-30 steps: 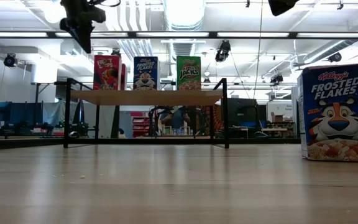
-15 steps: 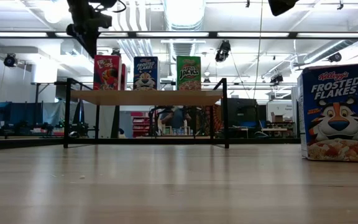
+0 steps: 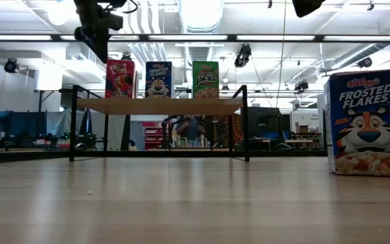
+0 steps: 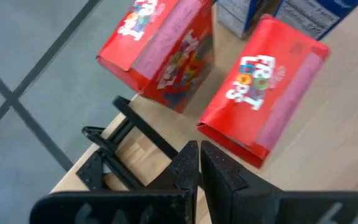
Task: Stack cereal on shelf
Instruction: Put the right red cereal box on the shelf aligned with the red cereal box, then put the blue cereal box on the shelf aligned with the blue cereal boxes
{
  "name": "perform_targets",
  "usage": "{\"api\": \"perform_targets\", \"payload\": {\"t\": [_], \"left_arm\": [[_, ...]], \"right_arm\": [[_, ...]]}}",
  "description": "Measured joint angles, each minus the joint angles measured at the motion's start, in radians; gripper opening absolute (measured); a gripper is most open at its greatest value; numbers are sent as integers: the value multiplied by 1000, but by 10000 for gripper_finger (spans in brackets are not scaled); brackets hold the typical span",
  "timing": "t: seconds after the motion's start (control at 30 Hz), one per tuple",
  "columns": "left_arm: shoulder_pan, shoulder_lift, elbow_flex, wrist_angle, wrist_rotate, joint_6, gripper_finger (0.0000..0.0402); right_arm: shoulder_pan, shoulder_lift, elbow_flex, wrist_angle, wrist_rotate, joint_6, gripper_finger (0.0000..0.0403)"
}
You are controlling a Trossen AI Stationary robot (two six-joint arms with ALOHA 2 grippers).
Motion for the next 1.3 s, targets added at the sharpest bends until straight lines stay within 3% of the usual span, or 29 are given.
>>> {"api": "perform_targets", "payload": {"t": [0.37, 0.53, 0.93, 1.3], "left_arm": [[-6, -34, -1, 27, -19, -20, 1], [-84, -109, -4, 51, -21, -67, 1], [-619, -319, -225, 447, -31, -193, 0], [-1088, -339, -419, 751, -354, -216, 0]], "right_arm": [[0, 0, 8, -1, 0, 0, 9], [-4, 0, 41, -2, 1, 43, 9], [-9, 3, 125, -117, 0, 258, 9], [-9, 102, 344, -402, -1, 449, 9]]}}
